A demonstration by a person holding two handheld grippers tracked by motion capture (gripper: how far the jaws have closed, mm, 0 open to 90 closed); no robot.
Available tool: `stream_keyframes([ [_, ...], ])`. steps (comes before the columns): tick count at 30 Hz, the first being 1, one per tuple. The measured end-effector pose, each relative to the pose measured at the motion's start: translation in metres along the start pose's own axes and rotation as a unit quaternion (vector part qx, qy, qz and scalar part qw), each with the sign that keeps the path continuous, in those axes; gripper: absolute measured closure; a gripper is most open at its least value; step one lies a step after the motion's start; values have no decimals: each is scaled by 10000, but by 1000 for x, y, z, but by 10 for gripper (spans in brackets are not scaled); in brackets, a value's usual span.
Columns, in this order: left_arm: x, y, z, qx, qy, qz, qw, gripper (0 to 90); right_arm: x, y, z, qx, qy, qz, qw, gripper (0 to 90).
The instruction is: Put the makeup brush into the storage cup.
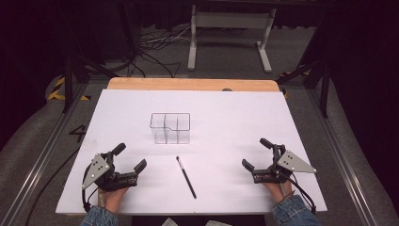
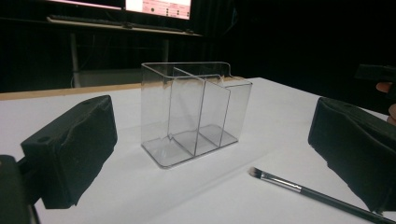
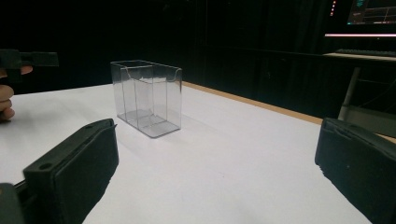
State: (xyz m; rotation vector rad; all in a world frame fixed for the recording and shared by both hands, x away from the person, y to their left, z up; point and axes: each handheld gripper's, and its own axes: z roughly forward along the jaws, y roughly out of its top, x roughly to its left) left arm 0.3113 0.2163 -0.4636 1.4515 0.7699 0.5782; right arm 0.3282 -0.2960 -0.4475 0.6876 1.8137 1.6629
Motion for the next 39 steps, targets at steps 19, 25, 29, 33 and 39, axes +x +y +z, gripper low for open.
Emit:
stream_keyframes([
  [19, -8, 37, 1, -375, -235, 96, 9990, 16, 1, -1, 2, 55, 24, -68, 10000, 0],
  [25, -9, 48, 1, -364, -375, 2, 9986, 18, 1, -1, 2, 87, 20, -64, 9999, 0],
  [29, -10, 53, 0, -427, -365, -18, 9984, 19, 1, -1, 2, 95, 5, -77, 9999, 0],
  [33, -11, 57, -1, -352, -398, -43, 9986, 19, 1, -1, 2, 100, 3, -83, 9999, 0],
  [39, -15, 64, 2, -144, -418, 34, 9990, 13, 1, -1, 2, 119, -48, -68, 9999, 0],
])
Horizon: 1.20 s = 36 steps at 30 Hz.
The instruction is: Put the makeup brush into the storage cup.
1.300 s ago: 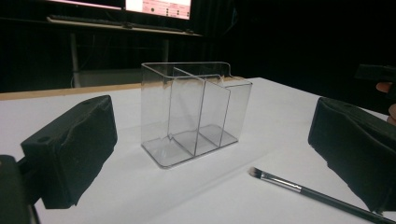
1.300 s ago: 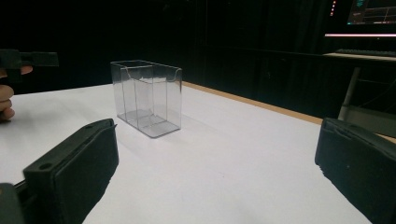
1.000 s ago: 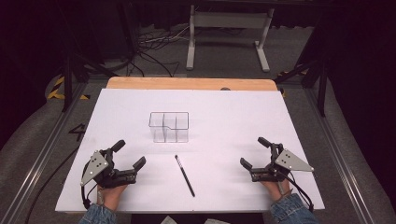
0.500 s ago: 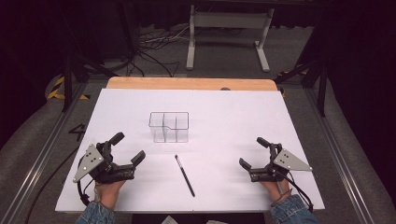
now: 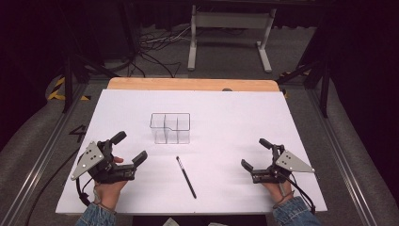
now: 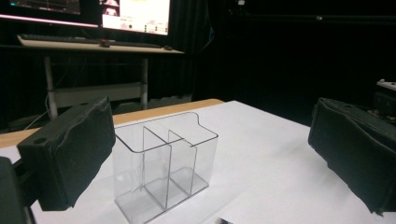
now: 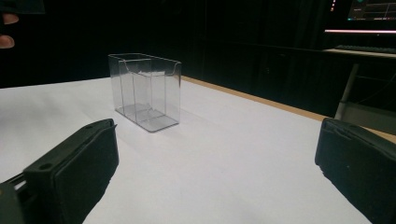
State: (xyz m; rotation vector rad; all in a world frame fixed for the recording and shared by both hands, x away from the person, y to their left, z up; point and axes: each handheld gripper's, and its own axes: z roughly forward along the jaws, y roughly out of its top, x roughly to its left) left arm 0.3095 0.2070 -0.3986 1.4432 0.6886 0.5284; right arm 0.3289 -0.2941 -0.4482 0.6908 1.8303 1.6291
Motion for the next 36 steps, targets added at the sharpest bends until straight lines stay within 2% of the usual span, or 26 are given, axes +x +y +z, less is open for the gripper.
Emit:
stream_keyframes([
  [5, -5, 3, 8, -7, -104, 16, 9999, 12, 0, 0, 0, -3, -19, -2, 10000, 0],
  [9, -10, 5, 20, 23, -222, 21, 9997, 12, -1, 0, 0, 18, -42, 39, 10000, 0],
  [14, -17, 8, 35, -64, -314, -16, 9995, 8, -1, 0, 0, 40, -61, 43, 10000, 0],
  [20, -26, 12, 49, -94, -421, 65, 9990, 7, -1, 0, -1, 54, -95, 52, 9999, 0],
  [26, -32, 16, 58, -152, -531, -65, 9985, 7, -1, 0, -1, 49, -74, 60, 9999, 0],
  [28, -35, 17, 61, -147, -555, -29, 9983, 7, -1, 0, -1, 43, -71, 44, 10000, 0],
  [33, -42, 20, 67, -48, -614, 40, 9981, 8, -2, 0, -1, 56, -56, 78, 9999, 0],
  [35, -47, 24, 69, 113, -595, 178, 9980, 8, -2, 0, -1, 55, -45, 101, 9999, 0],
  [36, -50, 27, 71, 273, -587, 165, 9978, 9, -2, 0, -1, 48, -49, 95, 9999, 0],
])
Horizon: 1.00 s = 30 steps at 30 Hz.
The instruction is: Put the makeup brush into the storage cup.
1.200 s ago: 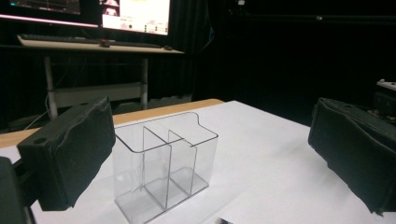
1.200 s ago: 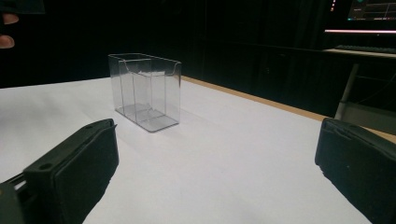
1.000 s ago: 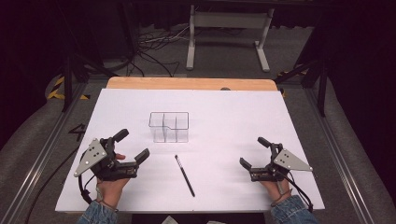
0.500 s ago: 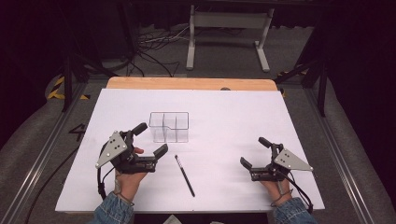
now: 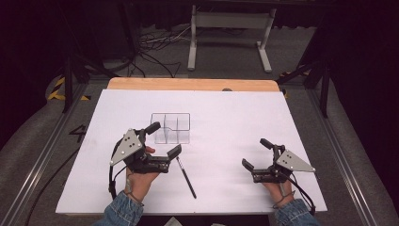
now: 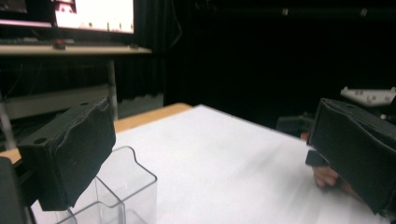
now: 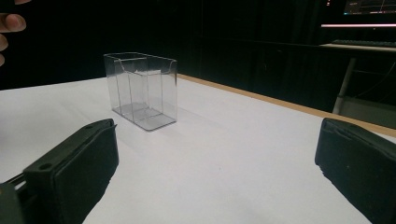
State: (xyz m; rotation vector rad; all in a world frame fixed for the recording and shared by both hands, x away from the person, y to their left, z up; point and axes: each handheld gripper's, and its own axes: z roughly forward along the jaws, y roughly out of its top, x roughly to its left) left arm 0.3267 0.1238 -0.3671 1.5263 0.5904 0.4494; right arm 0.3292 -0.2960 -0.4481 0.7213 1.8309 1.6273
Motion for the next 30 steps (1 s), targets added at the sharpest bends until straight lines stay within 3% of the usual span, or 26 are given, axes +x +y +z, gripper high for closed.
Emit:
stream_keyframes([
  [3, -6, 9, 8, 565, 89, 64, 9983, 11, 0, 0, 0, 4, -16, 46, 10000, 0],
  [5, -11, 14, 16, 939, 87, 192, 9954, 14, 0, 0, 0, 9, -11, 51, 10000, 0],
  [9, -19, 23, 19, 1241, 180, 398, 9913, 22, -1, 0, 0, 26, 26, 73, 10000, 2],
  [12, -24, 30, 22, 1555, 254, 533, 9861, 24, -1, 0, 0, 36, 36, 91, 9999, 2],
  [17, -25, 38, 28, 1988, 332, 567, 9778, 21, -1, 0, 0, 38, 35, 93, 9999, 3],
  [20, -23, 40, 34, 2387, 283, 544, 9692, 20, -1, 0, 0, 39, 34, 99, 9999, 3],
  [25, -16, 41, 42, 3076, -37, 332, 9509, 36, -1, 0, 0, 52, 44, 113, 9999, 3],
  [26, -15, 41, 44, 3154, -45, 329, 9484, 35, -1, 0, 0, 48, 57, 118, 9999, 3],
  [29, -15, 42, 49, 3488, -33, 354, 9365, 30, -1, 0, 0, 40, 76, 104, 9999, 3],
  [30, -16, 42, 51, 3614, 27, 399, 9316, 26, 0, 0, 1, 38, 81, 105, 9999, 3],
])
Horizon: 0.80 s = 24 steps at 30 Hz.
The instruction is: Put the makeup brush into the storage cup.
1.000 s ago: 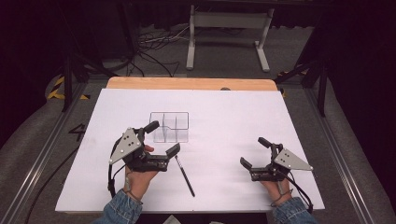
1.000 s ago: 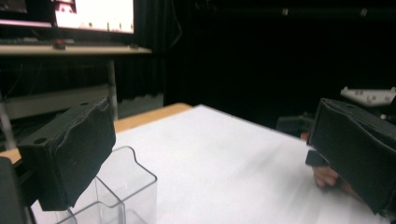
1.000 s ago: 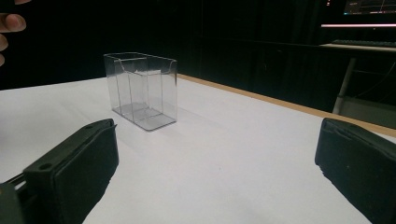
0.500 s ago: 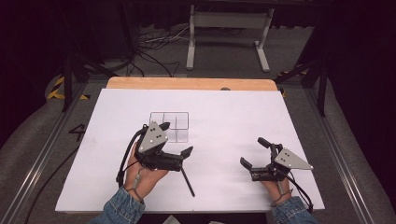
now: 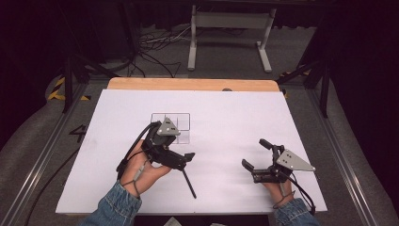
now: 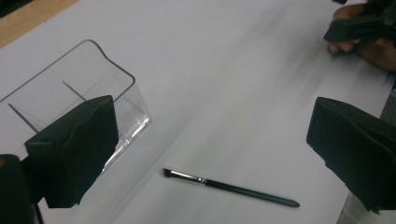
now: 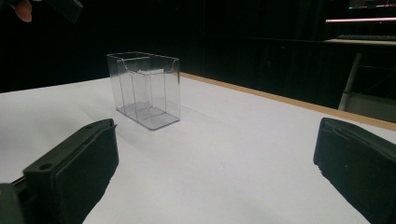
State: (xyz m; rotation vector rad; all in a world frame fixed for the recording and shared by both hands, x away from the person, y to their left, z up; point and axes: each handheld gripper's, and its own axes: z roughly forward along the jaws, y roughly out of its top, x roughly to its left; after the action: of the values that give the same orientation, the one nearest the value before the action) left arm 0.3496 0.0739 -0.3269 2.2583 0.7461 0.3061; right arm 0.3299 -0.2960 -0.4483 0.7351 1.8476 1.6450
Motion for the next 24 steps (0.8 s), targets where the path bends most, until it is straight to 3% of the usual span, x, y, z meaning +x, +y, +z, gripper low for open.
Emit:
stream_keyframes([
  [4, -3, 4, 7, 342, 162, 17, 9993, 23, 0, 0, 0, 6, -5, 3, 10000, 3],
  [9, -2, 8, 17, 826, 275, -70, 9962, 15, 0, 0, 0, 12, 8, -5, 10000, 3],
  [12, -3, 10, 21, 1002, 290, -242, 9943, 15, 1, 0, 0, 17, 10, -9, 10000, 3],
  [18, -9, 12, 34, 1264, 362, -316, 9908, 22, 1, 0, 0, 12, 22, -11, 10000, 3],
  [24, -10, 10, 42, 1217, 319, -386, 9913, 15, 2, 0, -1, 33, 102, -10, 9999, 3],
])
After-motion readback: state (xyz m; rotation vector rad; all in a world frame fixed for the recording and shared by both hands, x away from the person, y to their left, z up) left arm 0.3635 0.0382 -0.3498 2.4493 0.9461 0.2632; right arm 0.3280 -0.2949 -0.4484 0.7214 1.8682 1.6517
